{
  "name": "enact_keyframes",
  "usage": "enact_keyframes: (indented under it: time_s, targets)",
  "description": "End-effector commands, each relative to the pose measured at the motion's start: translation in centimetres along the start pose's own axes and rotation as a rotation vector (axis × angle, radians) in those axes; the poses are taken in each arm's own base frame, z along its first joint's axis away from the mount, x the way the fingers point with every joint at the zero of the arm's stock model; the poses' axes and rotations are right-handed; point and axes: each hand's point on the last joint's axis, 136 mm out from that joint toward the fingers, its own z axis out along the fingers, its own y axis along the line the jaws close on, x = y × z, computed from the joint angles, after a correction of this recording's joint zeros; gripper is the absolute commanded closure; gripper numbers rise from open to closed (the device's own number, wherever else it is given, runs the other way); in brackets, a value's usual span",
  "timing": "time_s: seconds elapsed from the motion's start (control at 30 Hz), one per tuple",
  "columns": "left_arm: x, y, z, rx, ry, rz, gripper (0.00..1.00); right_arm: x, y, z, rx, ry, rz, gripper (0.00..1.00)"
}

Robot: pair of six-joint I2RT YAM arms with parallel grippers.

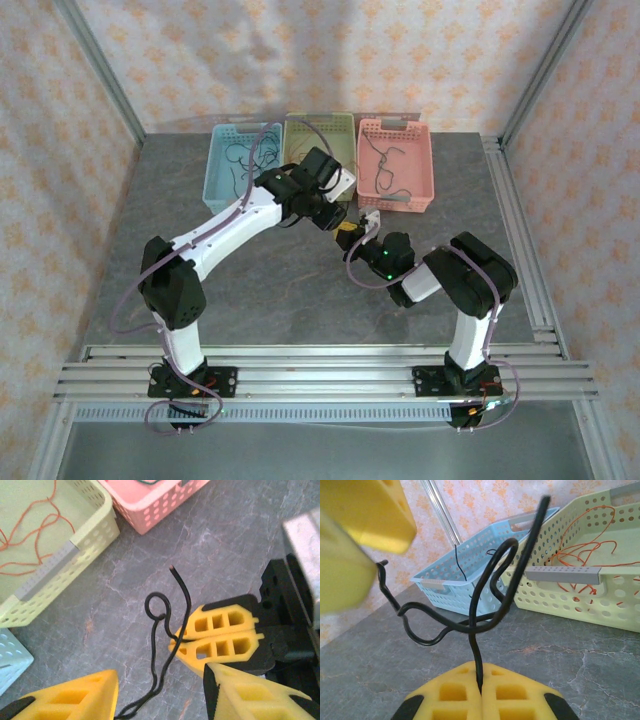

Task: Untangle the cables

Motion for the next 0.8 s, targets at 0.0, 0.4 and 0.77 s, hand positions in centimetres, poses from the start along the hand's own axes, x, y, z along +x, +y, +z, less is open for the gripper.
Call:
enact_keyframes:
  time_s: [0.0,0.4,0.77]
  targets:
    - [0.4,0.5,0.3,-0.027,0.045,0.033,0.51,-0.9,0.1,0.5,-0.015,-0.032,-0.004,1.0]
    - [2.6,1.0,5.0,-0.052,0.179,0.047,0.59,-0.9,0.1,0.5,-0.013,-0.032,-0.002,1.0]
    - [1.5,1.4,3.3,-0.074,0.103,0.031,0.97,-0.9,0.1,0.5,-0.014,-0.032,-0.001,1.0]
